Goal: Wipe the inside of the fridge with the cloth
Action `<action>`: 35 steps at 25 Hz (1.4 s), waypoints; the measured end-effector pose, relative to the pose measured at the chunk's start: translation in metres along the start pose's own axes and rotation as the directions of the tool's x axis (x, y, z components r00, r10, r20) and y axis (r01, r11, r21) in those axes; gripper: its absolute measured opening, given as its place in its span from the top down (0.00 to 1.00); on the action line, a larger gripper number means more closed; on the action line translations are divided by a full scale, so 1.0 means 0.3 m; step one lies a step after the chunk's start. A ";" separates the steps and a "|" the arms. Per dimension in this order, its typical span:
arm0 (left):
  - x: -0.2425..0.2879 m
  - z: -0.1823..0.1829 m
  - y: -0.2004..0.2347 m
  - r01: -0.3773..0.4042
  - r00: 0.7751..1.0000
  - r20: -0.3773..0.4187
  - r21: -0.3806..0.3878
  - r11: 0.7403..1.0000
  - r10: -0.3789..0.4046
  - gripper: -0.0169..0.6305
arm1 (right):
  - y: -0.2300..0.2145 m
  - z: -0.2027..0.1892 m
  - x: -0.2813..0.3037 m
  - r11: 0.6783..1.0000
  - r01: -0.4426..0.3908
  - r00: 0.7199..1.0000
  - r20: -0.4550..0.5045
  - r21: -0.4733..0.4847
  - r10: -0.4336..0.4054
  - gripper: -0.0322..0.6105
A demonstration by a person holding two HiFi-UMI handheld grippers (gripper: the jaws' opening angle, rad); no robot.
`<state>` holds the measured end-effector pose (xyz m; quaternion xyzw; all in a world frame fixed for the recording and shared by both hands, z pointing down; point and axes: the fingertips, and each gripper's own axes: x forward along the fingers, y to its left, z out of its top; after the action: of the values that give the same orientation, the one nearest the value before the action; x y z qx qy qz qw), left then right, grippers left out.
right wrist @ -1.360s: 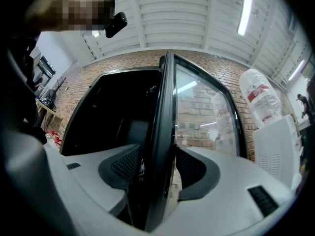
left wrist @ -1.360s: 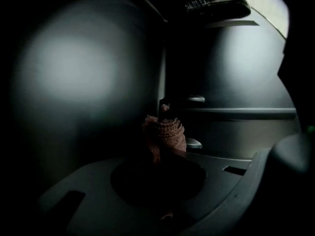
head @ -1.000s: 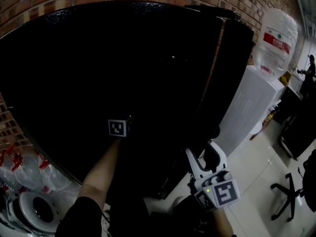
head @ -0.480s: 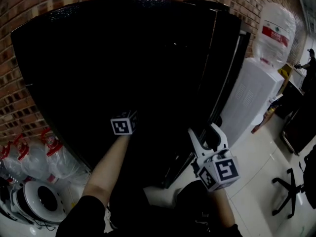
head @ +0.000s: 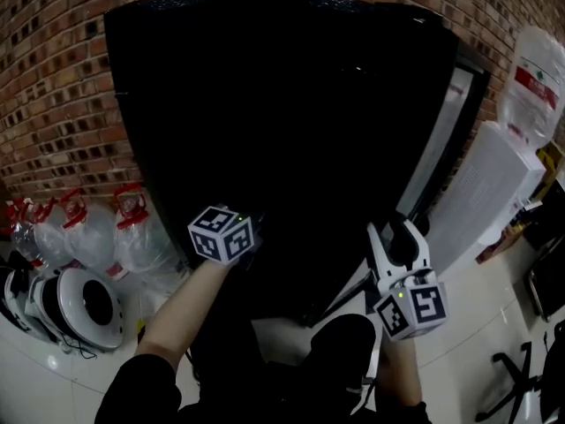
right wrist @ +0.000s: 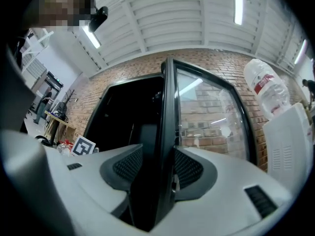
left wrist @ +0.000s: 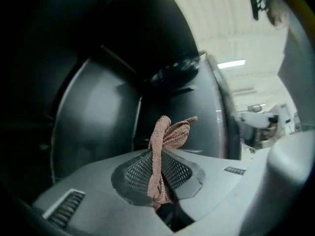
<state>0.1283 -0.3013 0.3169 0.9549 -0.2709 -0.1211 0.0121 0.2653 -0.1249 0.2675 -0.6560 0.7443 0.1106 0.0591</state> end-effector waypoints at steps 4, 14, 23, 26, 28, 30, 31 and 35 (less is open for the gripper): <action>-0.188 0.057 -0.057 0.015 1.000 0.017 -0.010 1.000 -0.014 0.91 | 0.024 0.013 -0.035 1.000 -0.024 0.999 0.031 0.015 0.024 0.61; -0.510 0.173 -0.134 -0.065 0.993 0.098 0.043 0.997 0.060 0.91 | 0.145 0.058 -0.123 0.994 -0.085 0.990 0.106 -0.069 0.092 0.61; -0.777 0.244 -0.148 -0.120 0.976 0.191 0.063 0.991 0.106 0.91 | 0.344 -0.029 -0.100 0.950 -0.308 0.949 0.085 0.051 0.303 0.61; -0.863 0.245 -0.130 -0.155 0.968 0.209 0.046 0.987 0.142 0.91 | 0.397 -0.080 -0.119 0.929 -0.367 0.929 0.058 0.036 0.365 0.64; -0.914 0.239 -0.114 -0.173 0.963 0.217 0.035 0.984 0.162 0.91 | 0.419 -0.110 -0.135 0.917 -0.398 0.917 0.041 0.027 0.397 0.68; -0.948 0.228 -0.098 -0.188 0.959 0.221 0.029 0.982 0.177 0.91 | 0.428 -0.122 -0.142 0.912 -0.409 0.912 0.045 0.033 0.408 0.68; -0.958 0.219 -0.092 -0.193 0.958 0.222 0.028 0.981 0.183 0.91 | 0.428 -0.123 -0.144 0.913 -0.407 0.913 0.053 0.040 0.405 0.72; -0.969 0.173 -0.083 -0.224 0.952 0.224 0.049 0.973 0.207 0.91 | 0.406 -0.146 -0.147 0.926 -0.375 0.926 0.070 0.044 0.371 0.89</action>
<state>-0.1107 -0.1266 0.3297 0.9003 -0.3775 -0.2128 -0.0399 0.1531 -0.0790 0.3307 -0.4969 0.8561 0.1184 0.0782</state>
